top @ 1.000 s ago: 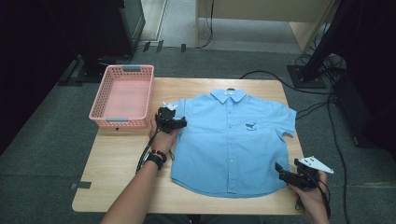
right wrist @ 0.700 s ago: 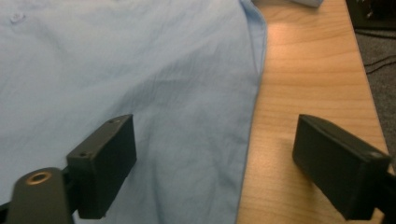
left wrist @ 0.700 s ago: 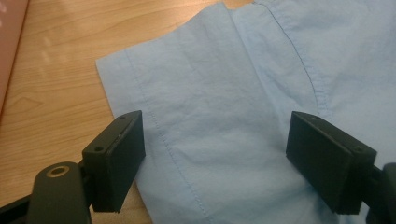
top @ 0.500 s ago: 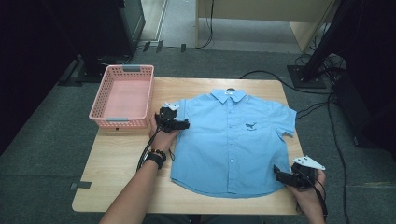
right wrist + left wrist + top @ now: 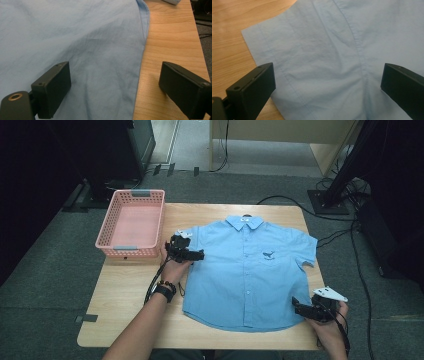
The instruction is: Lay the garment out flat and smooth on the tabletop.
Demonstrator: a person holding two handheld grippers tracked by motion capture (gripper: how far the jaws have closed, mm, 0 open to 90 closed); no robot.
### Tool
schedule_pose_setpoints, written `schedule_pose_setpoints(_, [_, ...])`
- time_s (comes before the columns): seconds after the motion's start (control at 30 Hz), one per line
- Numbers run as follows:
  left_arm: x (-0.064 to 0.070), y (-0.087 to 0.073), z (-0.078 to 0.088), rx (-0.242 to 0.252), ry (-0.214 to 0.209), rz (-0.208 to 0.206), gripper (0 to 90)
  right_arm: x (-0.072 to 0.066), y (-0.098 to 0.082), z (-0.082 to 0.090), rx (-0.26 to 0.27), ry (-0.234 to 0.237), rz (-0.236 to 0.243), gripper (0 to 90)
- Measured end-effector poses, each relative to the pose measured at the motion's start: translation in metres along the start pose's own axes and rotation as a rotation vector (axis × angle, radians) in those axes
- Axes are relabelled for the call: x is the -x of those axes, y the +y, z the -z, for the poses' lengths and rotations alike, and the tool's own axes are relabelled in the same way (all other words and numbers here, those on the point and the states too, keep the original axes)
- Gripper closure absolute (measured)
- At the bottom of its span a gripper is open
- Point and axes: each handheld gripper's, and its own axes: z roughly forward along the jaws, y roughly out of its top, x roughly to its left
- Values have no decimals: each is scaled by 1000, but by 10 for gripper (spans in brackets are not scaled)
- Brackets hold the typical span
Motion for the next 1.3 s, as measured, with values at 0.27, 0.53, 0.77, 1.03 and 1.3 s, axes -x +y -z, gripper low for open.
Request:
schedule_pose_setpoints(0.27, [5,-6,15,-24,-51,-36,0,0,0,0,0,-1,1,103])
schedule_pose_setpoints(0.53, [12,-18,31,-7,-61,-77,0,0,0,0,0,-1,1,103])
schedule_pose_setpoints(0.77, [14,-25,43,2,-76,-68,0,0,0,0,0,-1,1,103])
schedule_pose_setpoints(1.03, [17,-34,62,19,-86,-69,0,0,0,0,-1,-1,1,103])
schedule_pose_setpoints(1.3, [15,-40,85,54,-97,-69,0,0,0,0,0,-1,1,103])
